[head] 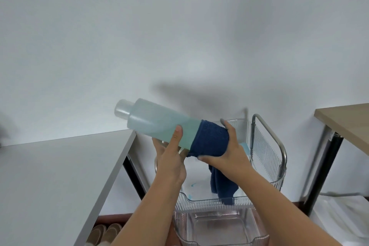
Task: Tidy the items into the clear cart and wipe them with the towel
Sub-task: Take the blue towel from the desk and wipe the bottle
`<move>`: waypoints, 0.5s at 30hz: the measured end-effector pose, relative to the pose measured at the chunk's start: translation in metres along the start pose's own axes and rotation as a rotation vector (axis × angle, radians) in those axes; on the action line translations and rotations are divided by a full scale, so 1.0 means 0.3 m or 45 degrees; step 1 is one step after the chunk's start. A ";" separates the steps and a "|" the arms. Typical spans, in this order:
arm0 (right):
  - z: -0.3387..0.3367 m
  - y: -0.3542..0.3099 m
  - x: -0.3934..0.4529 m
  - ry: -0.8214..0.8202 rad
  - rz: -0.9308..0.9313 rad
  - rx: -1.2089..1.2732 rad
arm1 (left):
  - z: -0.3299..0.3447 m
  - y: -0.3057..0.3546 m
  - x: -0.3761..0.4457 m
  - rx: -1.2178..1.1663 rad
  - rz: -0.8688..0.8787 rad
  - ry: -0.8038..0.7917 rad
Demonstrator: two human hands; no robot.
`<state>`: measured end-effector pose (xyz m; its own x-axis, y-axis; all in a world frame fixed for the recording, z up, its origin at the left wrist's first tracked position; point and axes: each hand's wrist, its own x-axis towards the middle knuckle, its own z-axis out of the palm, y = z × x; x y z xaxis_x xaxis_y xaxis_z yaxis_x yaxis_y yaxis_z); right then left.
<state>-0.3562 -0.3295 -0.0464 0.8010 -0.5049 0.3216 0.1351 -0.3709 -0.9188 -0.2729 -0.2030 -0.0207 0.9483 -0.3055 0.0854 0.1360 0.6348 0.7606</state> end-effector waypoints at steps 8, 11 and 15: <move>0.063 -0.009 -0.017 0.104 0.092 0.185 | 0.050 -0.027 -0.020 -0.133 0.031 0.230; 0.076 0.000 -0.050 0.140 0.063 0.192 | 0.061 -0.020 -0.015 -0.190 0.010 0.304; 0.065 -0.009 -0.060 0.048 0.024 0.220 | 0.042 -0.016 -0.021 -0.181 -0.069 0.349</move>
<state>-0.3597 -0.3043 -0.0541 0.7824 -0.5406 0.3092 0.2209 -0.2234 -0.9494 -0.2830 -0.2132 -0.0168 0.9780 -0.1509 -0.1441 0.2086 0.7215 0.6603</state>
